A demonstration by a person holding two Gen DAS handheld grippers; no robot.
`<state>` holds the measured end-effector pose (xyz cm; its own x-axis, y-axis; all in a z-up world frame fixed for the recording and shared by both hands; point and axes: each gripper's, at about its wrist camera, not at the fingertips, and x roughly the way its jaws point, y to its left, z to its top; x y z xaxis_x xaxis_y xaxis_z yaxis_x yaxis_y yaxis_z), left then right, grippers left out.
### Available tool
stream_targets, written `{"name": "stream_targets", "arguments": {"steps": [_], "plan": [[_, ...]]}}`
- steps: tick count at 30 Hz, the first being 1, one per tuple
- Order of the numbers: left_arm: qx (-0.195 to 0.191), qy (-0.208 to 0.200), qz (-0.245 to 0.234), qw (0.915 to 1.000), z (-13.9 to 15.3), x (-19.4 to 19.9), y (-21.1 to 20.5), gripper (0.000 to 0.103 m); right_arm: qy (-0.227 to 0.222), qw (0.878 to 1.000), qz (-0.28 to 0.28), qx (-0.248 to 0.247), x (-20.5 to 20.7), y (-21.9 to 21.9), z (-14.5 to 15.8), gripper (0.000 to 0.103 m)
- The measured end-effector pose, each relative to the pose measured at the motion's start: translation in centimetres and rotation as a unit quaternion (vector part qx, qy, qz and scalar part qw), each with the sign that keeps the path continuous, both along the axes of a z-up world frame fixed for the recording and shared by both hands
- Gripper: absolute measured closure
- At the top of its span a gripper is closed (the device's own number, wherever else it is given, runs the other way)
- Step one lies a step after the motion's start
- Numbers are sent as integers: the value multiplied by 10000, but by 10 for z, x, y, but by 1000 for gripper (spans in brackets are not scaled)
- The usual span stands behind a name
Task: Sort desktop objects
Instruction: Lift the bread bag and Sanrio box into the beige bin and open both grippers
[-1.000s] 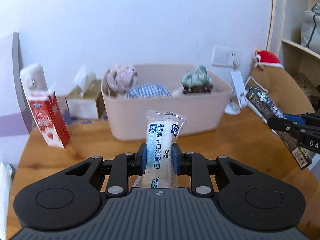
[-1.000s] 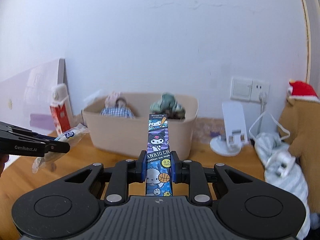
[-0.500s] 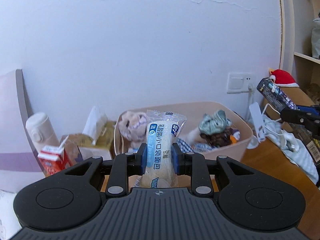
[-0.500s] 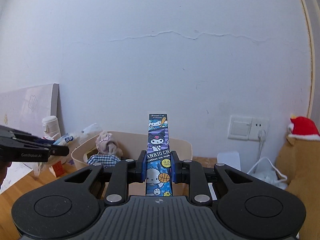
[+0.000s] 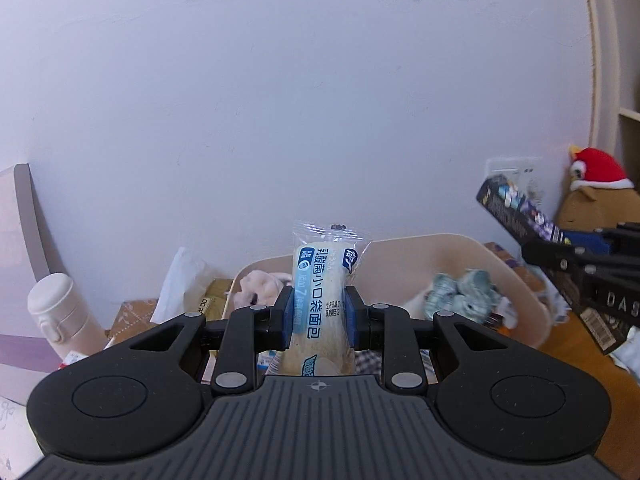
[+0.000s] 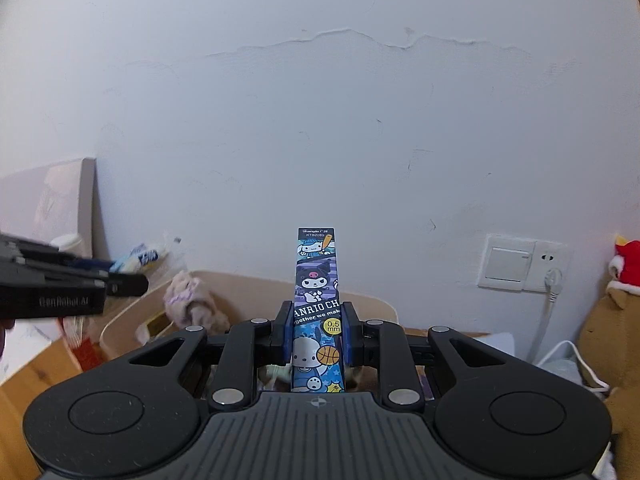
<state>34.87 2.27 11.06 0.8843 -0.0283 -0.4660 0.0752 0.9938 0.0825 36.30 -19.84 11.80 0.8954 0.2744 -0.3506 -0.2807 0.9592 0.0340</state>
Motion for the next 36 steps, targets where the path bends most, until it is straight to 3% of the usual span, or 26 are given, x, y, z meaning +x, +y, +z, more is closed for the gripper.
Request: {"name": "stream_targets", "arguments": {"steps": [4, 16, 23, 25, 26, 27, 31, 35, 36], "plan": [[5, 185, 101, 9998, -11, 25, -2, 77, 96, 9995, -60, 285, 28, 4, -8, 81], [-268, 982, 220, 9946, -58, 73, -7, 77, 547, 9984, -133, -82, 82, 37, -44, 81], [-279, 1138, 311, 9926, -71, 78, -7, 73, 808, 9964, -103, -223, 87, 44, -58, 81], [-277, 1102, 334, 9930, -70, 76, -6, 56, 887, 9957, -69, -261, 88, 46, -60, 64], [-281, 1066, 342, 9933, -68, 74, -5, 40, 892, 9956, -43, -286, 86, 47, -60, 59], [-267, 1006, 385, 9938, -65, 72, -4, 34, 862, 9957, -90, -332, 83, 48, -59, 52], [-248, 855, 510, 9947, -56, 67, 2, 25, 759, 9960, -276, -392, 77, 43, -54, 33], [-332, 836, 563, 9944, -47, 60, 5, 20, 827, 9958, -352, -149, 71, 34, -45, 1], [-337, 836, 548, 9944, -46, 58, 5, 20, 830, 9958, -357, -166, 69, 34, -43, 0]]}}
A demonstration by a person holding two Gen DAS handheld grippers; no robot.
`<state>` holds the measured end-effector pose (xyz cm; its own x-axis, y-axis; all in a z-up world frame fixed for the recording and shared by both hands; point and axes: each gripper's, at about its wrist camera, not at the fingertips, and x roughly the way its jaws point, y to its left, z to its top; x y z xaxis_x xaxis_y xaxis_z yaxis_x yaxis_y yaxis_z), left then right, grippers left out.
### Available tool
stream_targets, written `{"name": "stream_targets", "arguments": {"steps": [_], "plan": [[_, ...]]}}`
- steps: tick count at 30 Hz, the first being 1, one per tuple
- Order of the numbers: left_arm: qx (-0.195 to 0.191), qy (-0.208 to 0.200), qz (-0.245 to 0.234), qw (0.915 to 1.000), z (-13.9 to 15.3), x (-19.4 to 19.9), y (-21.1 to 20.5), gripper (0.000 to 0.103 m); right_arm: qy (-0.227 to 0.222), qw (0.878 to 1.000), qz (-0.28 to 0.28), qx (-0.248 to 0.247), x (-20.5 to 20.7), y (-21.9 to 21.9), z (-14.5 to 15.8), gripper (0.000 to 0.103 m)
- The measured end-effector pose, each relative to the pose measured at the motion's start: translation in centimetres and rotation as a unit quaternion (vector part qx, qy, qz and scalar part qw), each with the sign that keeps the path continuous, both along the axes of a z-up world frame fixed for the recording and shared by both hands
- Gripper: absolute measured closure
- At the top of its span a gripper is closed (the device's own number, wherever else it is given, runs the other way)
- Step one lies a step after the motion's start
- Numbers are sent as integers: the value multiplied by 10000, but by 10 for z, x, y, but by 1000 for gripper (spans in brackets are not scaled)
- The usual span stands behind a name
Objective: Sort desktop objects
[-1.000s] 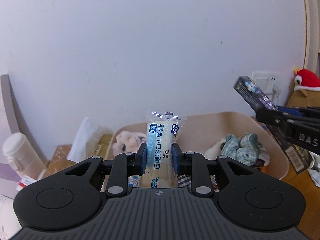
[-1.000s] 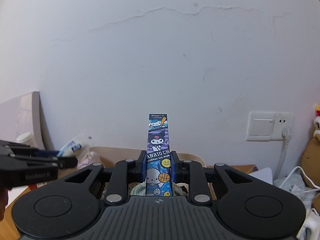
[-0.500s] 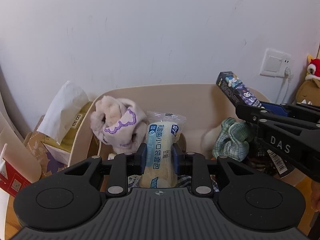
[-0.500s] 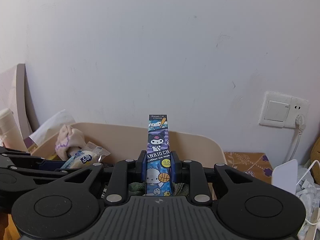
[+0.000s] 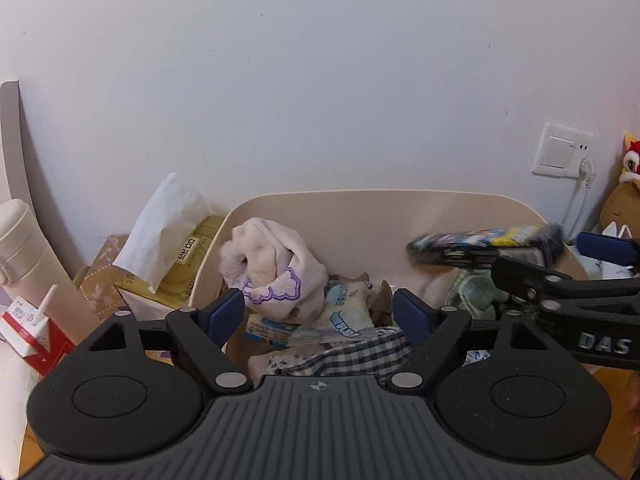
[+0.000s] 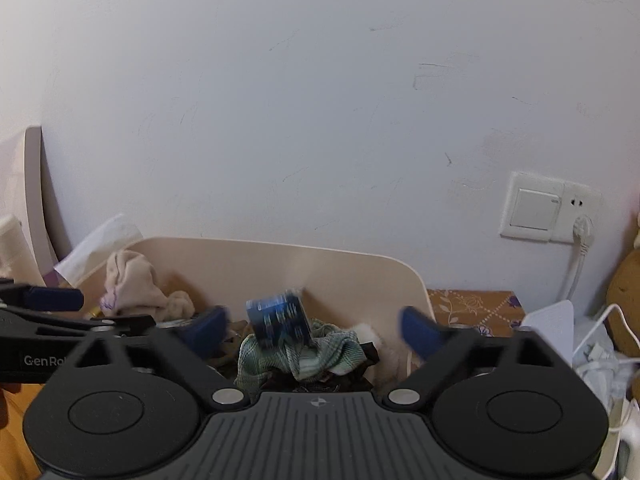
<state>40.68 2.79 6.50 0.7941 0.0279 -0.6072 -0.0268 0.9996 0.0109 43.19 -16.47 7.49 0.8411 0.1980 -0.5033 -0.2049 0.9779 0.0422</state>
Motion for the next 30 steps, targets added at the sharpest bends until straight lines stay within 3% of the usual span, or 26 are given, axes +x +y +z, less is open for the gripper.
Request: {"name": "stream_targets", "arguments": {"steps": [5, 10, 15, 30], "plan": [[61, -12, -52, 10000, 10, -18, -6, 19, -7, 9995, -89, -290, -14, 6, 12, 0], [23, 37, -166, 9999, 18, -36, -5, 19, 219, 9994, -232, -126, -33, -3, 23, 0], [21, -69, -99, 9999, 27, -60, -4, 19, 227, 9986, -377, -276, -54, -3, 26, 0], [-184, -195, 77, 9996, 31, -152, 6, 19, 203, 9987, -402, 231, -153, -23, 26, 0]]}}
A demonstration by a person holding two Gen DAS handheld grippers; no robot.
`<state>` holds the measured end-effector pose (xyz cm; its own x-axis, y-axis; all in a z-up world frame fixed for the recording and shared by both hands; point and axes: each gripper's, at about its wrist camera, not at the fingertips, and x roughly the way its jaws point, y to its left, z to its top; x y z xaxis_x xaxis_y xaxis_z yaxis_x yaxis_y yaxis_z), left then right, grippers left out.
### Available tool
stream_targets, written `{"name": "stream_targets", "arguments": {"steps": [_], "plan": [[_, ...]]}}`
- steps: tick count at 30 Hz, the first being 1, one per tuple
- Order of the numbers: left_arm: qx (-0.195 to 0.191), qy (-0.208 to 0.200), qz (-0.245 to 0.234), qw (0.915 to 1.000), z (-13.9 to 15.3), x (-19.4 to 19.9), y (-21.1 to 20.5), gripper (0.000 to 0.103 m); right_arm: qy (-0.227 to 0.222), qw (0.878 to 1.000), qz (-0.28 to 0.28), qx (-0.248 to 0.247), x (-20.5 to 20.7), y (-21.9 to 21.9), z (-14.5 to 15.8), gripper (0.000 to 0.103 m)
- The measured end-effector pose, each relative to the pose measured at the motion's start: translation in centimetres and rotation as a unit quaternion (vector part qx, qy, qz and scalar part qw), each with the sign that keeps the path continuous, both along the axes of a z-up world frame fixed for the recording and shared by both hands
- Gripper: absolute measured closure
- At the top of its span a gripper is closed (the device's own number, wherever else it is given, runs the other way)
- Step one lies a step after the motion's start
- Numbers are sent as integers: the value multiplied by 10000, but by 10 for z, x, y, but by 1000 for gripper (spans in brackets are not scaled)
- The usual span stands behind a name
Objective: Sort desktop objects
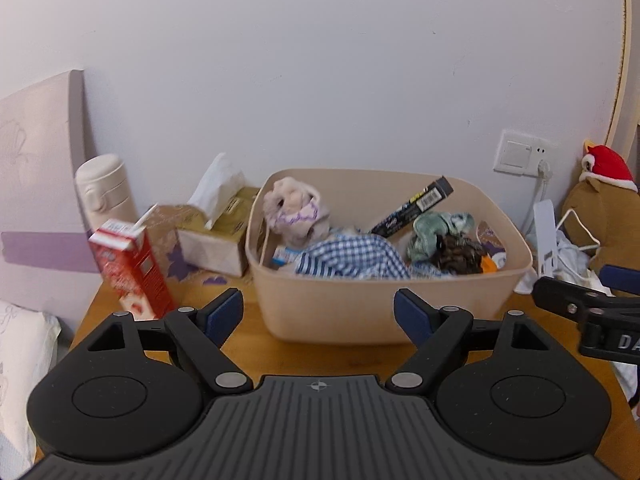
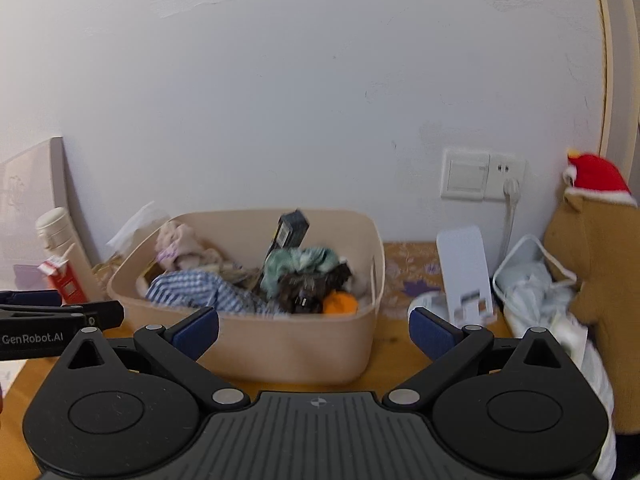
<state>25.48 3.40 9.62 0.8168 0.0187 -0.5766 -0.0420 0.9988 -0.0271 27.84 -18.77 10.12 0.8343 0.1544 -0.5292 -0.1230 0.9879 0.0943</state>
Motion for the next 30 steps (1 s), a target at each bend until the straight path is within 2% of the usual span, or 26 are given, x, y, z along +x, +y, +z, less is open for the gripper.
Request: {"name": "stream_targets", "arguments": {"steps": [15, 30], "plan": [[194, -115, -294, 9993, 2, -105, 6, 18, -90, 9999, 78, -87, -109, -9, 3, 0], [16, 5, -558, 9984, -10, -199, 10, 17, 43, 9994, -21, -357, -206, -20, -4, 0]]}}
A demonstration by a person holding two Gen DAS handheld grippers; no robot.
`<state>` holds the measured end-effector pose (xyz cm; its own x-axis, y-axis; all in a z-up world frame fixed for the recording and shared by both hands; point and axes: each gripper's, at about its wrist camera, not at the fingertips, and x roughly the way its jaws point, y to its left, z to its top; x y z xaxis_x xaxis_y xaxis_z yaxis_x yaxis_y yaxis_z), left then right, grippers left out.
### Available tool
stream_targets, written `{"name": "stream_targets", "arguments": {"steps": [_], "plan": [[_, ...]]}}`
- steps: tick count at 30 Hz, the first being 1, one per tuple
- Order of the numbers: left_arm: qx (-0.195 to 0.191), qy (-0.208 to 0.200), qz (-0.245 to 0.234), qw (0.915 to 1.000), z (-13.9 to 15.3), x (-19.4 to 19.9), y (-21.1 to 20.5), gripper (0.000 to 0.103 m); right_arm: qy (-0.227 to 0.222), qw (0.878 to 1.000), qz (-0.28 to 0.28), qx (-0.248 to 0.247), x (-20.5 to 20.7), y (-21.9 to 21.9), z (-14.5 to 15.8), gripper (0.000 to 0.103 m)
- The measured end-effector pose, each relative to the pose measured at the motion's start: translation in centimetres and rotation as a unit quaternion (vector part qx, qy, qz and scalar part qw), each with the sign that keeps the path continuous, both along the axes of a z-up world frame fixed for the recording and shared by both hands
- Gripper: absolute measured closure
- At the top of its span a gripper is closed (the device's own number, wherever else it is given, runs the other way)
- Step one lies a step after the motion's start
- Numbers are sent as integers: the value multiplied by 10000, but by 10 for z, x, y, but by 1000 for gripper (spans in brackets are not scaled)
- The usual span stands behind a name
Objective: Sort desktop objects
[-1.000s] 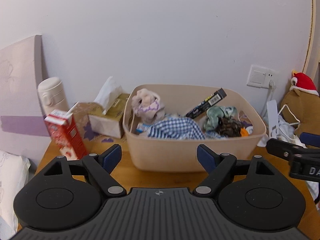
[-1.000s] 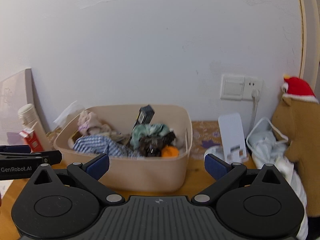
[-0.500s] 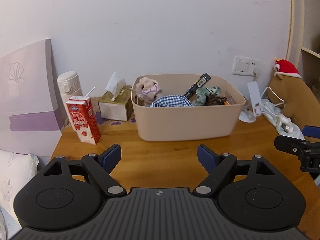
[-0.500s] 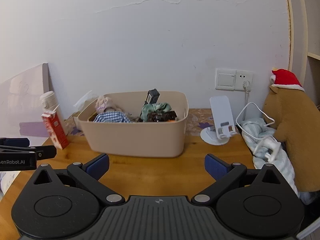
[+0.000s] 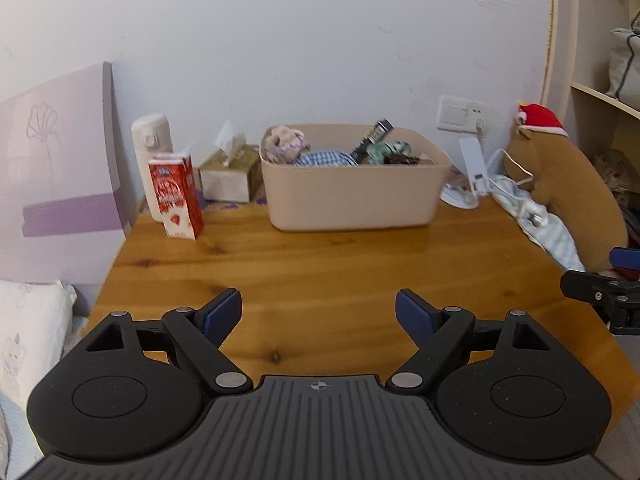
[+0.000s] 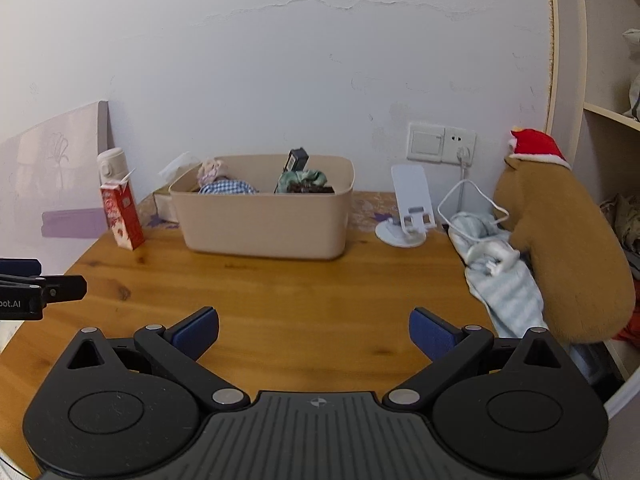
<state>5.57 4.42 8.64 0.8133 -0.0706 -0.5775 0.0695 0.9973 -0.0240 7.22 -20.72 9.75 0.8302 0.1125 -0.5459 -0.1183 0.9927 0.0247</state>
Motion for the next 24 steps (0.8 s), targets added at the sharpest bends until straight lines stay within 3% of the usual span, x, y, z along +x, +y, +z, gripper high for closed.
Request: {"name": "stream_targets", "arguments": {"steps": [12, 24], "plan": [[69, 118, -214, 9997, -5, -35, -11, 17, 126, 9997, 78, -170, -37, 6, -6, 0], [92, 202, -246, 9995, -9, -37, -13, 17, 276, 9995, -82, -154, -46, -3, -13, 0]]}}
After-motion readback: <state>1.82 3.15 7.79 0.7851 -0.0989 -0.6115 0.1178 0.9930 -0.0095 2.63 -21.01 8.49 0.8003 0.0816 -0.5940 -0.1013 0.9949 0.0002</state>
